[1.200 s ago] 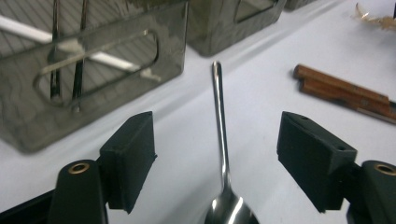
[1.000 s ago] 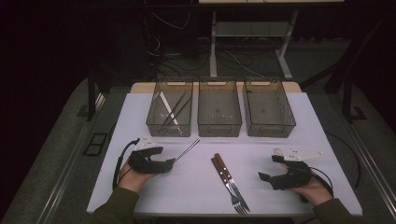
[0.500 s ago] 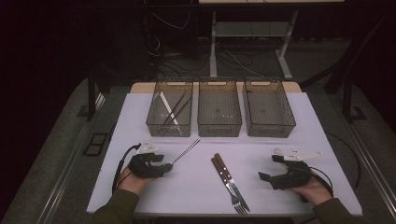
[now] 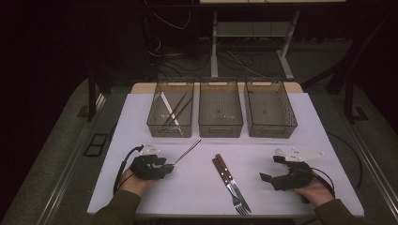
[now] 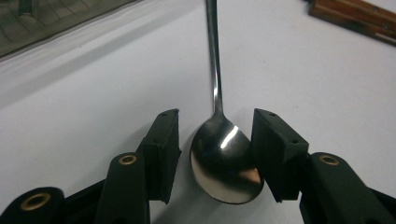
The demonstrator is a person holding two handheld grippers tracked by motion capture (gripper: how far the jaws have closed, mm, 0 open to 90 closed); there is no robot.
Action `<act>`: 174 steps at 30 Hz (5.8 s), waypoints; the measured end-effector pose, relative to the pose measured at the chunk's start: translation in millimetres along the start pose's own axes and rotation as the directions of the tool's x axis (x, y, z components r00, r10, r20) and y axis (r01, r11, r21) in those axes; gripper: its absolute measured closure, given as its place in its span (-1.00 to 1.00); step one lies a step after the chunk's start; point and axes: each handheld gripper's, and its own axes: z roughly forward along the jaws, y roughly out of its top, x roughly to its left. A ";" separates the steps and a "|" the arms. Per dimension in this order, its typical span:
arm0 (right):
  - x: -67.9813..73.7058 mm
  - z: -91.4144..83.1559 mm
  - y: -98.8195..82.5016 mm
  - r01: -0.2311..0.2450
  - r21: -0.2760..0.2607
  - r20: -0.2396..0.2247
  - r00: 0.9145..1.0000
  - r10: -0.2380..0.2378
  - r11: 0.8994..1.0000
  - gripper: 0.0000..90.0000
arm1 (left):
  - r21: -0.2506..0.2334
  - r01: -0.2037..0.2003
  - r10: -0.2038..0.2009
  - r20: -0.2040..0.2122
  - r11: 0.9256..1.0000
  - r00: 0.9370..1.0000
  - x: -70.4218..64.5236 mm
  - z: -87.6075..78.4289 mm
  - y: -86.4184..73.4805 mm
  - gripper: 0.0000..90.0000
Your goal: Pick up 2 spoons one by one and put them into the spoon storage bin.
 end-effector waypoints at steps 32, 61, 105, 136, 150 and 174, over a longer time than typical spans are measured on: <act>0.2 0.2 0.0 0.002 0.001 0.001 1.000 -0.002 1.000 -0.77 | -0.008 -0.064 0.064 0.017 0.998 0.998 -14.7 -0.3 9.7 0.92; 0.7 2.6 -0.2 0.009 0.000 -0.011 1.000 -0.009 1.000 -0.77 | -0.135 -0.036 0.043 0.048 0.990 0.998 -9.8 -15.1 17.0 0.93; 0.3 3.3 -0.5 0.007 0.007 -0.009 1.000 -0.007 1.000 -0.77 | -0.310 -0.040 0.055 0.040 0.950 0.998 -10.8 3.7 94.1 0.93; -0.2 2.3 -0.8 0.003 -0.002 -0.014 1.000 -0.003 1.000 -0.77 | -0.326 -0.040 0.037 -0.017 0.945 0.999 -8.7 59.2 168.5 0.93; -0.1 2.1 -0.9 0.002 -0.001 -0.017 1.000 -0.002 1.000 -0.77 | -0.234 -0.035 0.017 -0.077 0.972 0.997 3.0 83.3 182.9 0.93; -0.2 1.1 -1.0 0.003 -0.004 -0.017 1.000 -0.003 1.000 -0.77 | -0.101 -0.024 0.008 -0.150 0.995 0.989 6.2 101.8 185.8 0.86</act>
